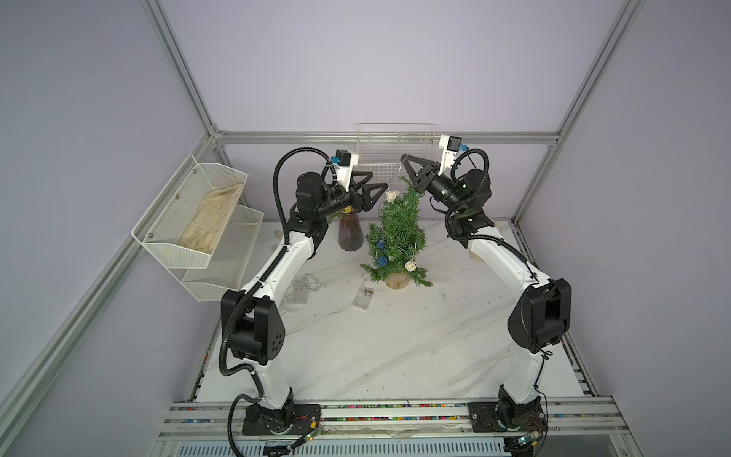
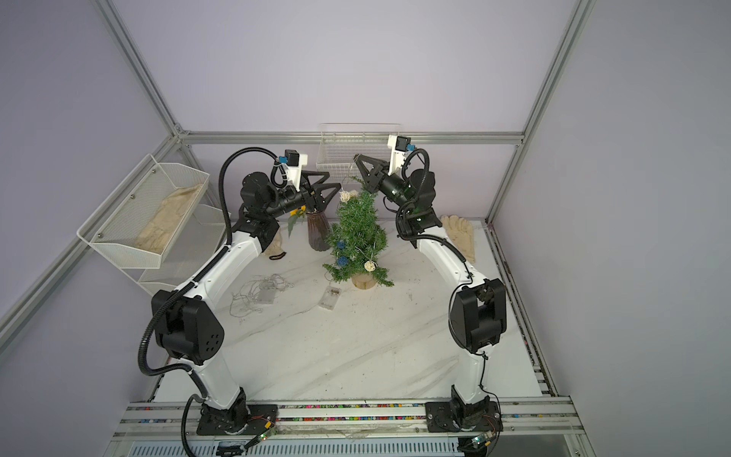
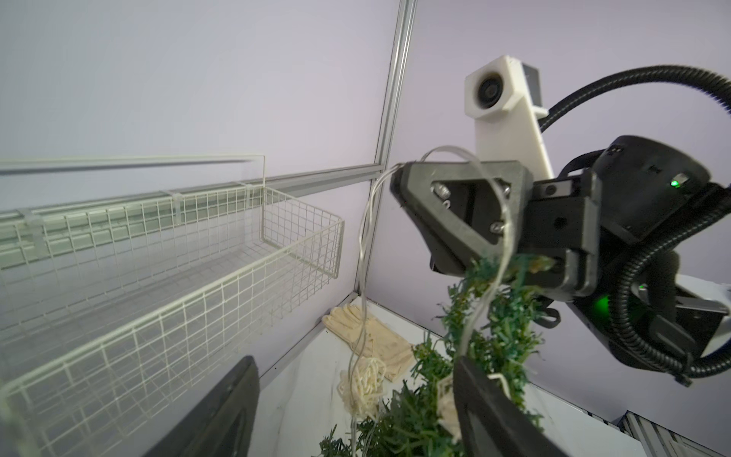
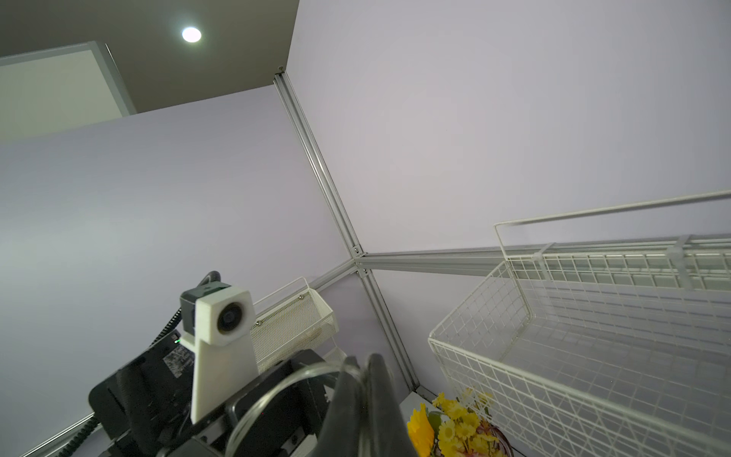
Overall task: Remove string lights from the small christmas tree
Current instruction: Remove the light string from the Christmas tree.
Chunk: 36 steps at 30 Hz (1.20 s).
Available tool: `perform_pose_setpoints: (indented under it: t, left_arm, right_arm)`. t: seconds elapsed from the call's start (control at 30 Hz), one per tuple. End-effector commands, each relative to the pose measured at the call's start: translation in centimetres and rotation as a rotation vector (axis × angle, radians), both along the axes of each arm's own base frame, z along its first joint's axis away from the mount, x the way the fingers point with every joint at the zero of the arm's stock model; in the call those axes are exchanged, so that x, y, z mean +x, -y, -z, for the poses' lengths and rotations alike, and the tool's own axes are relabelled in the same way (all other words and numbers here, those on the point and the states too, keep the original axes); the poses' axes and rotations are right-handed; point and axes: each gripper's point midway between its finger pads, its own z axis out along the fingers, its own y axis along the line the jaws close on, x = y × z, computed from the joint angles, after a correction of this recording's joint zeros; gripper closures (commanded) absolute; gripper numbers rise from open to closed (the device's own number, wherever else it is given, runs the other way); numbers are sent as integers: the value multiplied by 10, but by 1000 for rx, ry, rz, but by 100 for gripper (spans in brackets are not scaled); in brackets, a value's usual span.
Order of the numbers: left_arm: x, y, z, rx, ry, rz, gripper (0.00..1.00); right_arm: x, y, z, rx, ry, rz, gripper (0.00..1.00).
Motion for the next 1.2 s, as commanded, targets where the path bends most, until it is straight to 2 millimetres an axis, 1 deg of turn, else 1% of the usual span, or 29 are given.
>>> perform_pose_setpoints:
  t: [0.0, 0.17, 0.3, 0.37, 0.47, 0.63, 0.7, 0.9, 0.97, 1.17]
  left_arm:
    - [-1, 7, -42, -41, 79, 37, 24]
    - [7, 19, -41, -51, 63, 79, 25]
    - [10, 17, -36, -23, 71, 47, 25]
    - [9, 12, -37, 7, 91, 8, 24]
    - [10, 0, -39, 58, 121, -62, 23]
    - [5, -19, -54, 71, 124, -95, 22]
    - [2, -21, -58, 70, 123, -76, 22]
    - [-17, -11, -68, 49, 161, 36, 22]
    - [-22, -11, -71, 20, 148, 60, 21]
    - [-32, 1, -76, -19, 109, 201, 18]
  right_arm:
    - [1, -7, 10, -30, -18, -12, 100]
    - [2, -7, 11, -38, -15, -11, 100]
    - [2, -8, 10, -44, -13, -9, 100]
    - [2, -8, 10, -47, -10, -5, 100]
    - [3, -8, 12, -50, -11, -2, 100]
    - [3, -7, 12, -55, -11, -2, 100]
    - [4, -7, 14, -59, -14, 2, 100]
    - [6, -7, 16, -60, -20, 5, 100]
    - [7, -6, 16, -59, -21, 8, 100]
    - [7, -5, 17, -62, -24, 8, 100]
